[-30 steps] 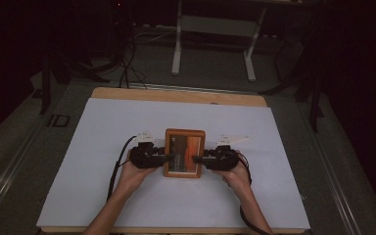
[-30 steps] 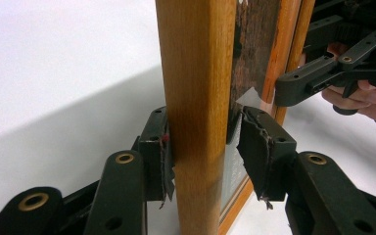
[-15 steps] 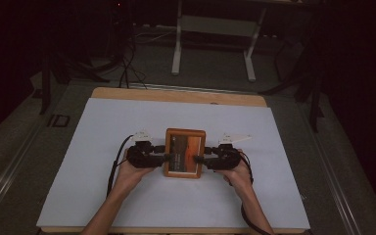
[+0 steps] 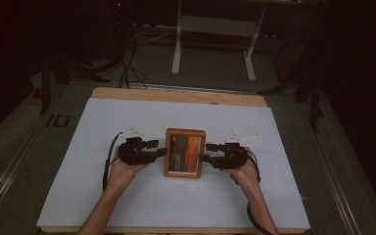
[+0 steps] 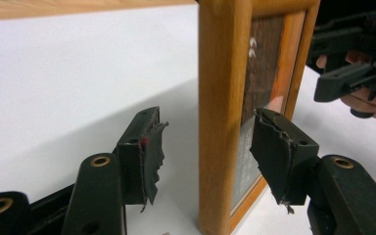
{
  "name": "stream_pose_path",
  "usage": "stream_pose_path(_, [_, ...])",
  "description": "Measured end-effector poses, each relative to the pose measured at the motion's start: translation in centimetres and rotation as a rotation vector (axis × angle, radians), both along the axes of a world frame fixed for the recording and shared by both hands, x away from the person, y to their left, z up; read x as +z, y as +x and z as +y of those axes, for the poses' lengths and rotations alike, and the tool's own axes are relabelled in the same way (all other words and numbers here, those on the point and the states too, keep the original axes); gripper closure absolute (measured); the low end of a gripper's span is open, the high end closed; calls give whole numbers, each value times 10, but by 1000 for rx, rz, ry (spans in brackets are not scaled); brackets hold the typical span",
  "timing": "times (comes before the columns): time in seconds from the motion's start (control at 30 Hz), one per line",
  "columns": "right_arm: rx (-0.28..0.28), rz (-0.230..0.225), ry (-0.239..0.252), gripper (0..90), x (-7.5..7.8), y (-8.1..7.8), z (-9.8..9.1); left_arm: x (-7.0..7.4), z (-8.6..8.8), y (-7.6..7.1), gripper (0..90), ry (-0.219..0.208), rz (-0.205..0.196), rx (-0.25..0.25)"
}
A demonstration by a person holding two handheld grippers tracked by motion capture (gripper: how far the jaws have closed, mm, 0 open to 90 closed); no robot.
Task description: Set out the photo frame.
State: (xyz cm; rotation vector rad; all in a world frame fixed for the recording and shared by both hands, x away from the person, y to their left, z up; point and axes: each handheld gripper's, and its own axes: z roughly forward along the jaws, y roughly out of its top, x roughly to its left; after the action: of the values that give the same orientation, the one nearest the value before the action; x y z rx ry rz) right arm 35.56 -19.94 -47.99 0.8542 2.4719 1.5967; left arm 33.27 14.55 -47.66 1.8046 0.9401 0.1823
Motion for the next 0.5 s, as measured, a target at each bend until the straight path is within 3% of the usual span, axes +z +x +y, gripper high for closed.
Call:
stream_pose_path(0.1, [-3, -5, 1, 404, 2, -1, -3, 3, 4, -1, 445, 14, -6, 16])
stream_pose_path(0.3, [-45, -9, -6, 401, 6, 0, -19, 11, 20, -2, 441, 76, -16, 96])
stream_pose_path(0.5, [-105, 0, 7, 400, 4, 2, -38, 8, 31, 1, 442, 131, -4, 160])
